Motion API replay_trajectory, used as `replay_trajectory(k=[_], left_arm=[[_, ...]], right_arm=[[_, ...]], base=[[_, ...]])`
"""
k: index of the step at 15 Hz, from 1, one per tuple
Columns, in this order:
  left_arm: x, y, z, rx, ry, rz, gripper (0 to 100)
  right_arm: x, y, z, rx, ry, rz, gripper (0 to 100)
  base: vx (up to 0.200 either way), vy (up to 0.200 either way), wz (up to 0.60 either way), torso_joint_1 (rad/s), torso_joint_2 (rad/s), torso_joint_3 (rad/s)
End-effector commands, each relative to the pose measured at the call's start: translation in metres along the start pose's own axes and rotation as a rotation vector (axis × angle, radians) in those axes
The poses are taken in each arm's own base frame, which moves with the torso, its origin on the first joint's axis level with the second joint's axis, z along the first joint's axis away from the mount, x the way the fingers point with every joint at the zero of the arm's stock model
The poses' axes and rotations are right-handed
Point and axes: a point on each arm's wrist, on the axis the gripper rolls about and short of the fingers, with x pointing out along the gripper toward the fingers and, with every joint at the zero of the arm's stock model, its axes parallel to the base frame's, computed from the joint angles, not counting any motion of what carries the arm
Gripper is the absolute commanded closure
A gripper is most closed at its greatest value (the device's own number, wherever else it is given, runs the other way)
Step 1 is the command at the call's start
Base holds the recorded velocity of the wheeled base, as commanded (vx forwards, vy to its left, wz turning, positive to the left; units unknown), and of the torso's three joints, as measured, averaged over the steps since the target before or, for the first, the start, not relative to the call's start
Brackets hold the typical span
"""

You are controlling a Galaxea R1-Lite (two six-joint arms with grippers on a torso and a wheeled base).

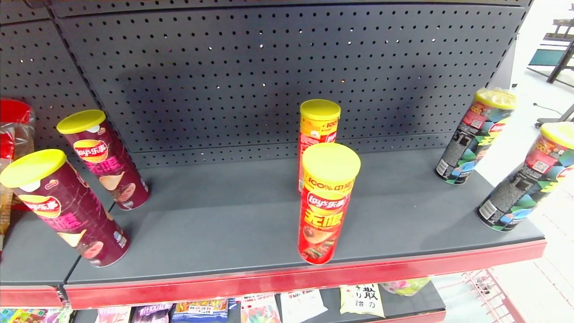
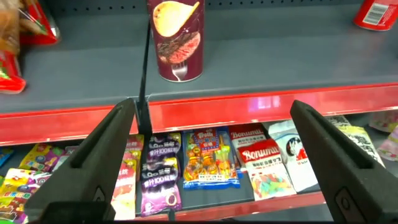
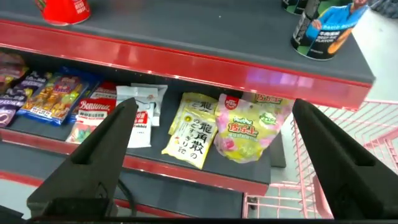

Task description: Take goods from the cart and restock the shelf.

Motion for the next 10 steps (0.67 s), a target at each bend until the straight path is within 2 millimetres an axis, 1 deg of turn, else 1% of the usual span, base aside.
replay_trajectory(k=[1, 10], left_arm=[[0.0, 0.0, 0.0, -0.001, 0.0, 0.0, 0], [0.0, 0.0, 0.0, -0.001, 0.0, 0.0, 0]], right_arm=[[0.0003, 0.0, 0.0, 0.0, 0.003, 0.001, 0], [0.0003, -0.0002, 0.0, -0.006, 0.005, -0.009, 0]], base=[[0.0, 0.0, 0.6, 0.007, 0.01, 0.002], [0.0, 0.0, 0.0, 0.0, 0.0, 0.0]])
